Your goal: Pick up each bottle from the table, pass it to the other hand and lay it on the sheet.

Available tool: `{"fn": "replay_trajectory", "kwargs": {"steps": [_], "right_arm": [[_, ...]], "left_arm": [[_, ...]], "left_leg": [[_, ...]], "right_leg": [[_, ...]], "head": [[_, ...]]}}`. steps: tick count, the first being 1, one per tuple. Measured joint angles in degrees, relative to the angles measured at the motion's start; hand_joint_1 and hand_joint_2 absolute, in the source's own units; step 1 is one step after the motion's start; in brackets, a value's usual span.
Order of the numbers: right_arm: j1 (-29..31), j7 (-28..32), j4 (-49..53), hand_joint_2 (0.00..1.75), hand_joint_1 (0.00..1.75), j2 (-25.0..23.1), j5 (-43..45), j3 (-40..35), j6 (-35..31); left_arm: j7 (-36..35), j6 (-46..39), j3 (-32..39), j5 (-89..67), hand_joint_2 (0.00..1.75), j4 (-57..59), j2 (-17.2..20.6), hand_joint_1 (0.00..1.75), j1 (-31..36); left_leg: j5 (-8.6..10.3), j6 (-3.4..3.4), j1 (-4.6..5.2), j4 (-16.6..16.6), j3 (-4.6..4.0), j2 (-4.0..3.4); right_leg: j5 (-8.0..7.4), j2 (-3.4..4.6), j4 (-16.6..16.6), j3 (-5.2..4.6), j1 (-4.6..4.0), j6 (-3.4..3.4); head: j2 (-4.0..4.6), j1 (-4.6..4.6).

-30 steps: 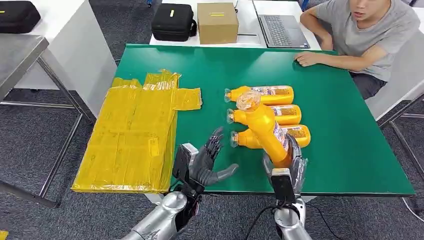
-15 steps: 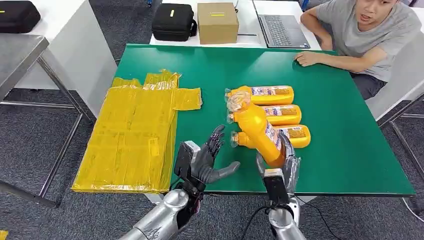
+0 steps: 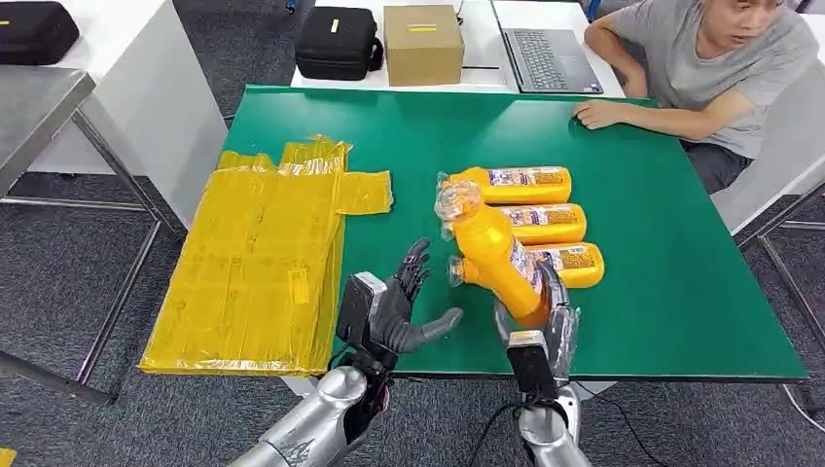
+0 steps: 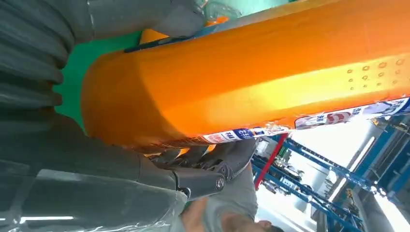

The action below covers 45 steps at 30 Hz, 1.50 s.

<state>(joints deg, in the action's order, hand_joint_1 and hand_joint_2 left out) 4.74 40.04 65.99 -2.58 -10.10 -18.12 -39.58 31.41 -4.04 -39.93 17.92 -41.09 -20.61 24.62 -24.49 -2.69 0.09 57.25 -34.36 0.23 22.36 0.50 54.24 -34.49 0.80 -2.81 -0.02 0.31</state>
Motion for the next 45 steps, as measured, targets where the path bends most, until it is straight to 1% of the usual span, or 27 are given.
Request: {"fn": "replay_trajectory", "kwargs": {"steps": [27,35,45], "right_arm": [[0.43,0.0,-1.18,1.75,1.75,-0.52,0.46,-4.17,-0.02],[1.67,0.0,-2.03,1.75,1.75,-1.29,0.22,-5.73,-0.04],[3.61,0.0,-3.41,1.75,1.75,-1.68,1.38,-8.35,-0.04]], "left_arm": [[0.52,-1.22,0.0,1.4,1.75,-0.02,-0.02,0.0,0.35],[0.31,-1.51,-0.09,1.42,1.75,-0.28,-0.33,0.0,0.32],[-0.48,-1.01,-2.16,1.27,1.75,-1.62,-0.46,0.0,-0.39]], "left_leg": [[0.0,0.0,0.0,0.0,-0.02,0.01],[0.01,0.0,0.0,0.0,-0.01,0.0],[0.01,0.01,0.0,0.0,-0.03,0.0]], "right_leg": [[0.0,-0.01,0.01,0.0,0.0,0.0],[0.0,0.0,0.01,0.0,0.0,0.0],[0.0,0.0,0.01,-0.03,0.0,0.0]], "head": [[0.0,0.0],[0.0,0.02],[0.0,0.02]]}}
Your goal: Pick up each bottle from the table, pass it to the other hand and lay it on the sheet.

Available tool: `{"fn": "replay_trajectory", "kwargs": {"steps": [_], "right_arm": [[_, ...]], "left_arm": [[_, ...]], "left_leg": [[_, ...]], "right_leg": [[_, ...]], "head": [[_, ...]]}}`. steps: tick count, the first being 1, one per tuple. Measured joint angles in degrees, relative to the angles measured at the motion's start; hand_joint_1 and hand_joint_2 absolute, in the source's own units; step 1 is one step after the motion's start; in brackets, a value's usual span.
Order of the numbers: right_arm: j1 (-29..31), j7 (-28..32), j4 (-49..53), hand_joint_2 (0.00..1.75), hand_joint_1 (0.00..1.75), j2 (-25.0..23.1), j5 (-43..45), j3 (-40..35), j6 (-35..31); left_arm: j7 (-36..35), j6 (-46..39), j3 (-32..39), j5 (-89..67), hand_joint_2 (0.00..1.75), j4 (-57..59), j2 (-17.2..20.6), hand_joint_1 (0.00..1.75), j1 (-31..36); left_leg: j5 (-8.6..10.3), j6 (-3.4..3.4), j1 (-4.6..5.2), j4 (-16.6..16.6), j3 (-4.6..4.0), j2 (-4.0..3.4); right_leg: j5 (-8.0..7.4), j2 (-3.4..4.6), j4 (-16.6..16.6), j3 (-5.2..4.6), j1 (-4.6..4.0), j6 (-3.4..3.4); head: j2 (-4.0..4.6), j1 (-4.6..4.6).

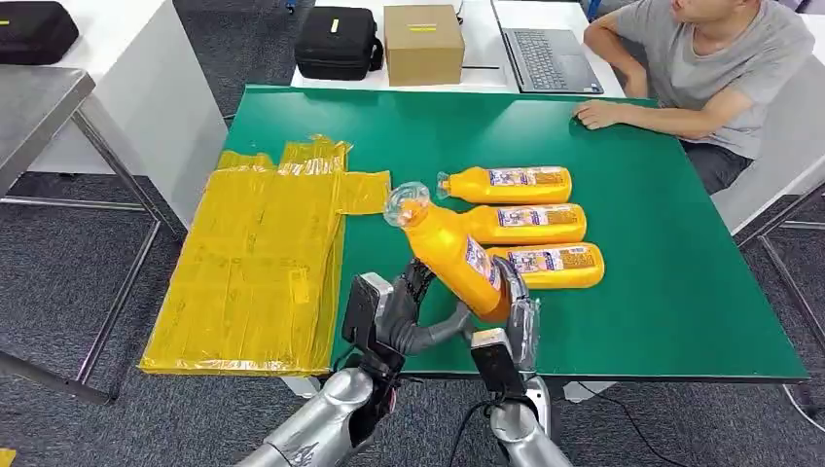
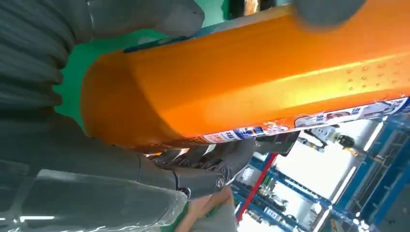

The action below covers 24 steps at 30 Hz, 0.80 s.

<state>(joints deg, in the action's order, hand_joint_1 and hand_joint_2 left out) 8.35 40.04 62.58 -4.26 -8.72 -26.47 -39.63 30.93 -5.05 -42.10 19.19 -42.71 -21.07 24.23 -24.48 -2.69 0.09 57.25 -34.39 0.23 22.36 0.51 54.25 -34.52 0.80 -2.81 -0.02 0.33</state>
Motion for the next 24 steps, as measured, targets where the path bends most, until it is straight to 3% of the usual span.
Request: {"fn": "replay_trajectory", "kwargs": {"steps": [12,24], "right_arm": [[0.82,0.0,-1.53,1.75,1.75,-0.28,0.81,-1.58,-0.31],[1.41,-0.04,-3.04,1.75,1.75,-1.6,-1.64,-3.5,-0.33]], "left_arm": [[-0.22,-0.15,-0.65,0.02,1.75,-0.54,0.0,0.0,-0.28],[1.49,-6.38,-0.68,0.22,1.75,-1.94,0.0,0.0,-0.17]], "left_leg": [[0.01,0.0,0.0,0.0,-0.02,0.03],[0.01,0.01,0.0,0.0,-0.02,0.03]], "right_leg": [[0.0,-0.03,0.01,0.0,0.0,0.0],[0.0,-0.03,0.01,-0.02,0.0,0.0]], "head": [[0.0,-0.02],[0.0,-0.02]]}}
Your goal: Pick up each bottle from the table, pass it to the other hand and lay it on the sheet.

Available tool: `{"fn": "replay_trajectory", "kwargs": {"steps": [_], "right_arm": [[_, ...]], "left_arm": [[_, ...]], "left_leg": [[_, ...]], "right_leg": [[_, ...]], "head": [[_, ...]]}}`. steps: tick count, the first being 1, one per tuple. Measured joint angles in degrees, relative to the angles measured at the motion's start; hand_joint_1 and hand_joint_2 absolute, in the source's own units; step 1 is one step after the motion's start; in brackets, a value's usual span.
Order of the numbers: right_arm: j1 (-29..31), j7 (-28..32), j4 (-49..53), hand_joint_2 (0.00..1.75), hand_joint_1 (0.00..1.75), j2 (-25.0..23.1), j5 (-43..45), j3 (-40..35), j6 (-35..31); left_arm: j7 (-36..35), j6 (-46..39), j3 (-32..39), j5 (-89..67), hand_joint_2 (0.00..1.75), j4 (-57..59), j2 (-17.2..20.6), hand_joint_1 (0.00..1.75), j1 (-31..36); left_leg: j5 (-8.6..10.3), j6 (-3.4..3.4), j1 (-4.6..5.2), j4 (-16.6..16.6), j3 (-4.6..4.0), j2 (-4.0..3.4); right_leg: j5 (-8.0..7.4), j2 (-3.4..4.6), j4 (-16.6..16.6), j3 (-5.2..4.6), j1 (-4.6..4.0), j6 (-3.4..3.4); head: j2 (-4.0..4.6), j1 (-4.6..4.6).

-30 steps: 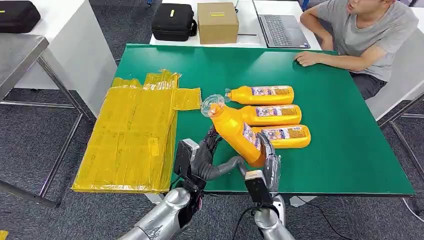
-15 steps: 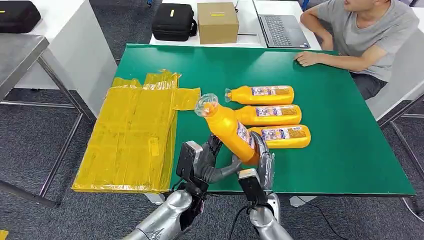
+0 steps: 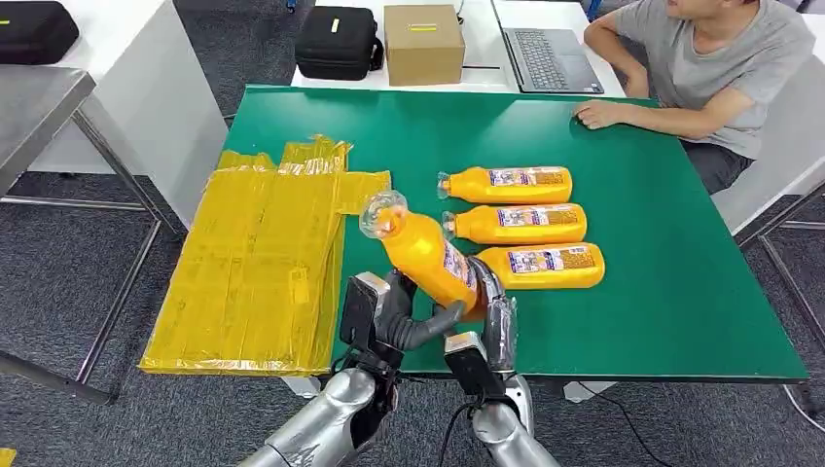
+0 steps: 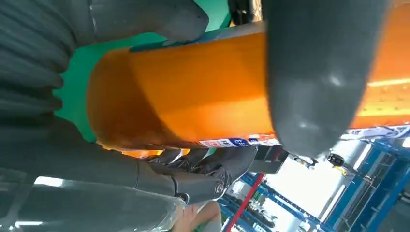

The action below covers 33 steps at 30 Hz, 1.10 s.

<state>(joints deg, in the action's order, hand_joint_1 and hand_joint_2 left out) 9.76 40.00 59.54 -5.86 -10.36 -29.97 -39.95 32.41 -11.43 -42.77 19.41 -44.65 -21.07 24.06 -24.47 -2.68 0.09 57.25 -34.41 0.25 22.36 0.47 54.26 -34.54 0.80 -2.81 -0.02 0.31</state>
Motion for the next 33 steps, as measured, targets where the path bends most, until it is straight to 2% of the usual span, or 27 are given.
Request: {"fn": "replay_trajectory", "kwargs": {"steps": [12,18,26,31,33], "right_arm": [[-1.55,0.0,-0.13,1.75,1.75,0.02,-2.03,0.96,-0.02],[-2.23,0.0,-0.13,1.75,1.75,-0.31,-7.28,2.38,-0.02],[-2.79,-0.15,-0.7,1.75,1.75,-0.98,-9.88,4.61,-0.02],[-2.86,-0.13,-0.7,1.75,1.75,-1.18,-9.66,5.25,-0.02],[-2.86,-0.13,-0.7,1.75,1.75,-1.42,-9.33,5.25,-0.02]], "left_arm": [[1.51,-1.84,0.15,0.04,1.75,-0.7,0.04,0.0,-0.01],[0.94,-0.76,0.33,0.46,1.75,-0.79,0.07,0.0,-0.02],[-5.07,4.99,-0.35,4.77,1.75,-0.81,0.07,0.0,0.07],[-6.19,5.38,-1.66,6.78,1.75,-0.81,0.04,0.0,0.23],[-6.38,5.01,-2.27,8.89,1.75,-0.81,0.04,0.05,0.41]], "left_leg": [[0.0,0.0,0.0,0.0,-0.03,0.01],[0.0,0.0,0.0,0.0,-0.03,0.01],[0.0,0.0,0.01,0.0,-0.03,0.0],[0.0,0.0,0.0,0.0,-0.03,0.01],[0.0,0.0,0.0,0.0,-0.03,0.0]], "right_leg": [[0.0,0.0,0.0,-0.02,0.0,0.0],[0.0,0.0,0.0,-0.02,0.0,0.0],[0.0,0.0,0.0,-0.02,0.0,0.0],[0.0,0.0,0.0,-0.02,0.0,0.0],[0.0,0.0,0.0,-0.02,0.0,0.0]], "head": [[0.0,0.0],[0.0,0.02],[0.0,0.0],[0.0,0.0],[0.0,0.02]]}}
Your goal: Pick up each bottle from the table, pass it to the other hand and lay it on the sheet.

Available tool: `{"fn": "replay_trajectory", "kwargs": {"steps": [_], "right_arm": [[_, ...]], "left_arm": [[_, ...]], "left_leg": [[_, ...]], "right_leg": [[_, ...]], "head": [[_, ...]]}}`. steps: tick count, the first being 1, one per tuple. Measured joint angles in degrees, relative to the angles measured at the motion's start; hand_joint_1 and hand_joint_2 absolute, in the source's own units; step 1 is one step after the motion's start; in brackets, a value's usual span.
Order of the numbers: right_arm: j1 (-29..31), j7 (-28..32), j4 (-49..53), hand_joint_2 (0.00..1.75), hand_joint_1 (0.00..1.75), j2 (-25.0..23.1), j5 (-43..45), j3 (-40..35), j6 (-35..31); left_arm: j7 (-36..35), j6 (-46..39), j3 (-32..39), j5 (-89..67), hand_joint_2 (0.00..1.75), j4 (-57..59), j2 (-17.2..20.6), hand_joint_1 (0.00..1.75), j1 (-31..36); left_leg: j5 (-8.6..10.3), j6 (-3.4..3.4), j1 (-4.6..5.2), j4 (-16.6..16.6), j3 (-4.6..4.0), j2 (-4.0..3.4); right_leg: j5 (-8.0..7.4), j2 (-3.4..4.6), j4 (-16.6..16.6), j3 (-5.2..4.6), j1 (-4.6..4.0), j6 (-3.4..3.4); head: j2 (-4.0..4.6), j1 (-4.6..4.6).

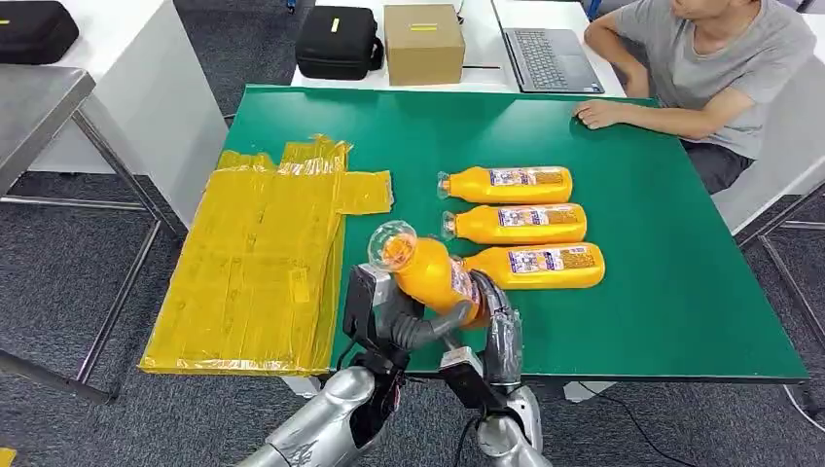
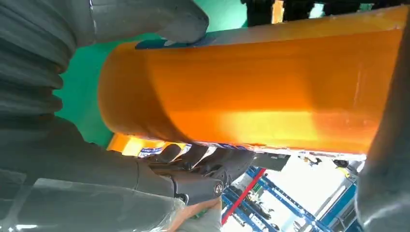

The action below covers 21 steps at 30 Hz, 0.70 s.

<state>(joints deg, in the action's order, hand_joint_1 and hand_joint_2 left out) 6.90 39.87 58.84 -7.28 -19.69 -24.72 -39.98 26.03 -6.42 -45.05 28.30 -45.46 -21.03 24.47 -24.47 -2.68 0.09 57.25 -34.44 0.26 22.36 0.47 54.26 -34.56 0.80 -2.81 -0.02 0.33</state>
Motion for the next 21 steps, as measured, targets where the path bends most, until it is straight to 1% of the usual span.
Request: {"fn": "replay_trajectory", "kwargs": {"steps": [1,2,3,4,11,16,17,18,21], "right_arm": [[0.01,-0.02,0.0,1.75,1.75,-0.07,0.31,-0.07,0.0],[0.05,0.0,0.0,1.75,1.75,-0.19,0.76,-0.26,0.0],[0.12,0.0,0.0,1.75,1.75,-0.37,1.2,-0.55,0.0],[0.2,0.0,-0.02,1.75,1.75,-0.59,1.59,-0.91,0.0],[1.27,0.07,-0.31,1.75,1.75,-0.92,5.44,-3.41,0.0],[3.0,0.04,-1.03,1.75,1.73,-1.31,7.38,-5.75,0.0],[3.4,0.07,-1.38,1.75,0.52,-1.44,8.73,-6.06,0.0],[3.75,0.09,-1.7,1.75,0.0,-1.53,9.94,-6.55,0.0],[4.4,0.13,-2.41,1.75,0.0,-1.59,11.59,-7.5,0.0]], "left_arm": [[0.13,-0.55,-0.22,0.82,1.75,0.0,0.0,0.05,0.15],[0.69,-1.44,-0.5,1.75,1.75,0.0,0.02,1.48,0.36],[1.27,-2.19,-0.83,2.33,1.75,0.0,0.0,1.71,0.53],[1.72,-2.82,-1.07,2.73,1.75,0.0,0.02,1.75,0.7],[4.68,-4.49,-1.09,5.67,1.75,0.02,0.02,1.75,1.18],[9.27,-9.44,-1.35,6.32,1.75,-0.04,0.0,1.75,1.76],[9.6,-10.06,-1.49,6.54,1.75,-0.04,0.0,1.75,1.99],[9.83,-10.43,-1.53,6.7,1.75,-0.04,0.0,1.75,2.11],[10.19,-10.91,-1.53,6.94,1.75,-0.04,0.0,1.75,2.35]], "left_leg": [[0.0,0.0,0.0,0.0,0.0,0.0],[0.0,0.0,-0.01,0.0,0.0,0.0],[0.01,0.01,-0.01,0.0,0.0,-0.01],[0.01,0.01,-0.01,0.0,0.0,-0.02],[0.03,0.04,0.0,0.0,0.0,-0.01],[0.04,0.04,0.0,0.0,0.0,-0.01],[0.04,0.04,0.0,0.0,0.01,0.0],[0.04,0.04,0.0,0.0,0.01,-0.01],[0.04,0.05,0.0,0.0,0.01,0.0]], "right_leg": [[0.0,0.0,0.0,0.0,0.0,0.0],[0.0,0.0,0.0,0.0,0.0,0.0],[0.0,0.0,0.01,0.0,0.0,0.0],[0.0,0.01,0.02,0.0,0.0,0.0],[0.0,0.01,0.03,0.0,0.0,0.0],[0.0,0.0,0.03,-0.01,0.0,0.0],[0.0,0.0,0.03,-0.01,0.0,0.0],[-0.01,0.01,0.03,-0.02,0.0,0.0],[-0.01,0.0,0.03,-0.02,0.0,0.01]], "head": [[0.0,-0.02],[0.0,-0.02],[0.0,-0.02],[0.0,0.0],[0.0,0.0],[0.02,0.0],[0.0,-0.02],[0.0,0.0],[0.0,-0.02]]}}
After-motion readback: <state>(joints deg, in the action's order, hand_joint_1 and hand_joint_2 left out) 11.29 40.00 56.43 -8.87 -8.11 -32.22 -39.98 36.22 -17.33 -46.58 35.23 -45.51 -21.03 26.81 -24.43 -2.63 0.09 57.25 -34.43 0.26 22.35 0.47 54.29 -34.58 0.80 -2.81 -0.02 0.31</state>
